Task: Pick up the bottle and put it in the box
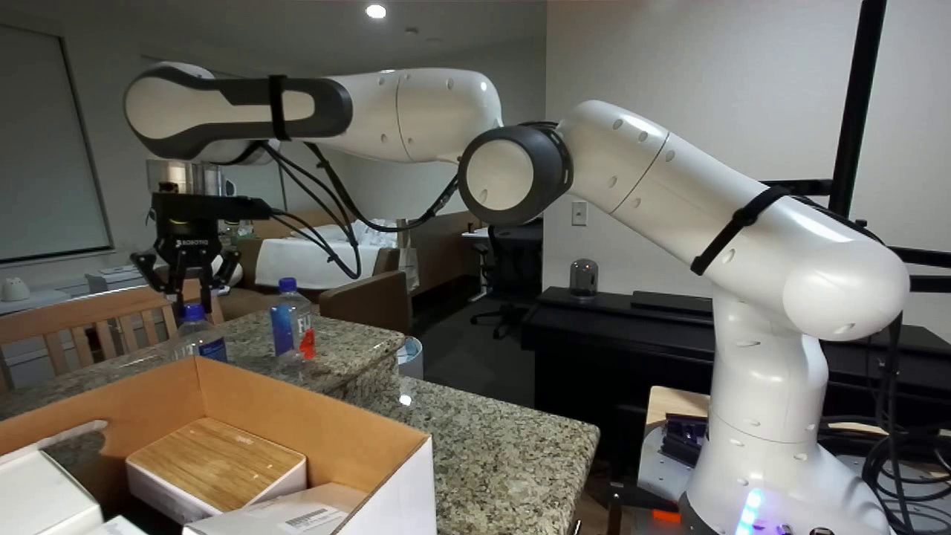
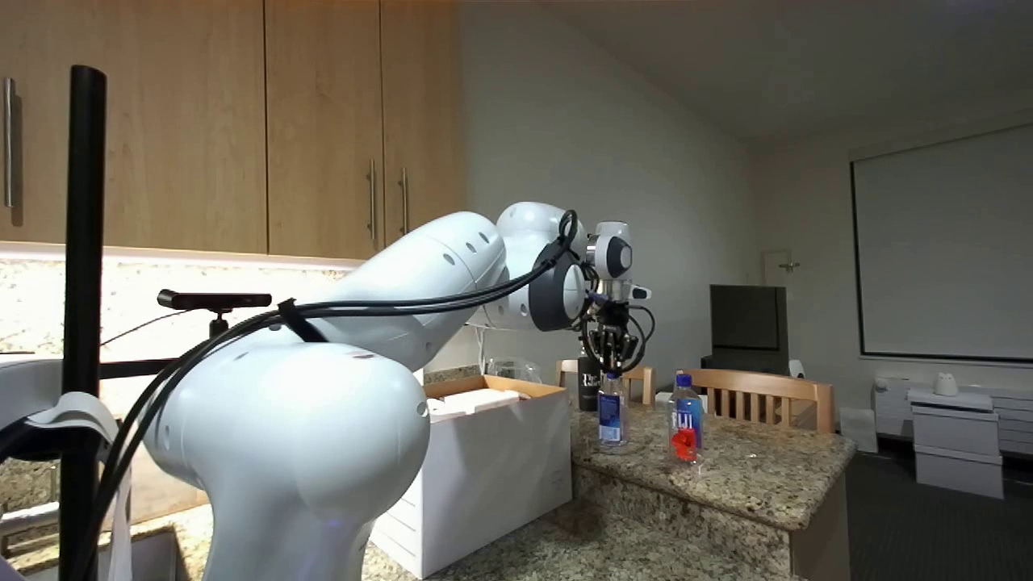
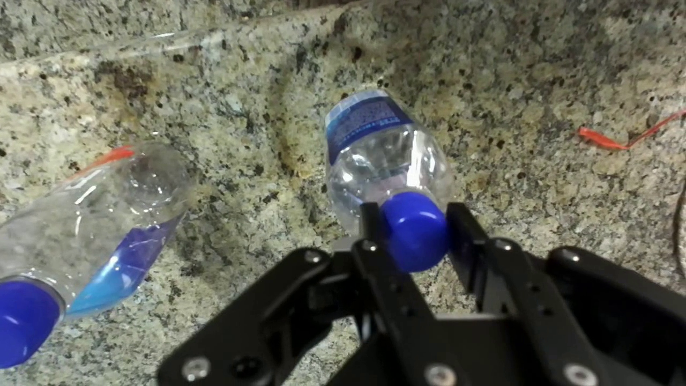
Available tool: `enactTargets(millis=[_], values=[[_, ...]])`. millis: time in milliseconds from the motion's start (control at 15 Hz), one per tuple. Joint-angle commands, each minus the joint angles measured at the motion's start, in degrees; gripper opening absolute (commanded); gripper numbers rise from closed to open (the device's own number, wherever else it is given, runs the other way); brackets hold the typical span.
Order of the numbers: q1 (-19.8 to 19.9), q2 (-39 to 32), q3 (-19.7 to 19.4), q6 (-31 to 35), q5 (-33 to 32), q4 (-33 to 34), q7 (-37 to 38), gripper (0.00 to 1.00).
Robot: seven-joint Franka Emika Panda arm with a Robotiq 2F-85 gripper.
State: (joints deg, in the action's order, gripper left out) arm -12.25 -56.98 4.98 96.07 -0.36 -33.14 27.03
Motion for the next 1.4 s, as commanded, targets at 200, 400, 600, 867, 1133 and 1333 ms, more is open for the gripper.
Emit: enactTargets(millis=[200, 400, 600, 867, 1133, 1333], values=[[0.45, 2.09, 0.74, -6.00, 0.33, 1.36, -1.08, 0.15], [0.44, 3.95, 0.30, -11.44, -0.04, 3.03, -0.38, 0.15], [-0.64, 2.70, -1.62, -20.81, 0.94, 11.29, -0.26, 0.16], [-1.53, 4.79, -1.95, -28.07, 0.82, 12.51, 0.10, 0.15], [-3.32, 7.01, -2.42, -31.46, 0.52, 10.70, 0.51, 0.15], [-5.38, 8.03, -2.79, -32.82, 0.07, 11.27, 0.38, 0.15]])
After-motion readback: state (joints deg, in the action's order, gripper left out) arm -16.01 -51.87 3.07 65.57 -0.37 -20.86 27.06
